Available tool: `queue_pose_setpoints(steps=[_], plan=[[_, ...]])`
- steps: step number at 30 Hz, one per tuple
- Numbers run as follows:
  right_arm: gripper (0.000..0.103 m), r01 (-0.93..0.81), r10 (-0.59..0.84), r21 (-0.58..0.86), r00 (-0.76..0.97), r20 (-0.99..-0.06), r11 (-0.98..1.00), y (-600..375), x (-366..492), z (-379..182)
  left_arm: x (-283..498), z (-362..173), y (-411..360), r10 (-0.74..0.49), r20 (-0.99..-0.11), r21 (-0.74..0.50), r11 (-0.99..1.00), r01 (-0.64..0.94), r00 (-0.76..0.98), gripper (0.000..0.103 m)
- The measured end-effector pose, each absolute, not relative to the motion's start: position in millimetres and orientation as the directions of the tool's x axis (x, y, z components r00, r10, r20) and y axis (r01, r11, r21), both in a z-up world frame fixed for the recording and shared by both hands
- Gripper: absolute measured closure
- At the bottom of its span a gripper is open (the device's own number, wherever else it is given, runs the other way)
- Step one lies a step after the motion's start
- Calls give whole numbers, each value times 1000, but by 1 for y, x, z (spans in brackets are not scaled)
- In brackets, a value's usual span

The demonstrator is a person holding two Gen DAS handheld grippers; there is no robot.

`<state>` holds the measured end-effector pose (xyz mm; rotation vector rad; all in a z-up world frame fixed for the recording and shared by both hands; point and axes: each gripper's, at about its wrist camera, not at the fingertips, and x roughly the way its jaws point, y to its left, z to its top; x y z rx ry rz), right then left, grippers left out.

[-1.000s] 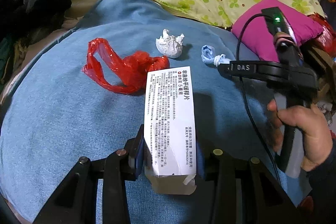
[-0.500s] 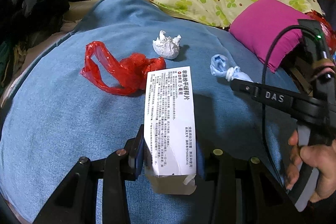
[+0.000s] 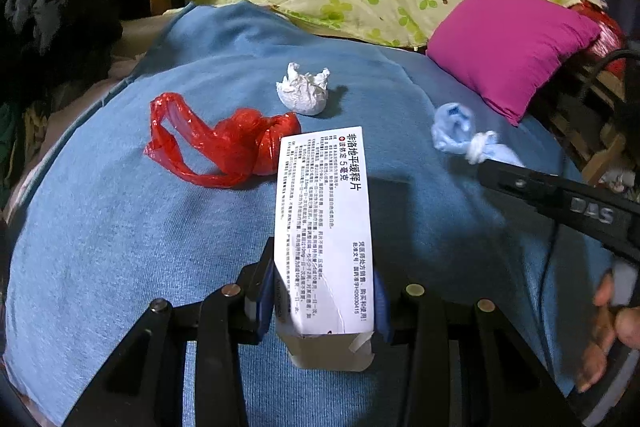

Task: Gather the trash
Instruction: 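Carry the white box and cloth bundle in both tools over the red basket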

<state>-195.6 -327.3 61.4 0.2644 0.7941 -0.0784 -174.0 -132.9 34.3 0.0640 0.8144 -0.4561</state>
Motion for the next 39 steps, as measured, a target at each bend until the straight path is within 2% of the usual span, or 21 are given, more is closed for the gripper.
queue_pose_setpoints(steps=[7, 17, 39], plan=[[73, 185, 10, 217, 738, -675, 958, -326, -242, 90, -182, 34, -137, -344, -734, -72, 897, 436, 585, 61], [73, 227, -14, 264, 782, -623, 937, -328, -310, 115, -225, 53, -147, -353, -720, -22, 872, 488, 598, 61], [73, 343, -126, 349, 847, -517, 872, -361, -462, 153, -316, 109, -177, -469, -667, -10, 782, 623, 579, 61]])
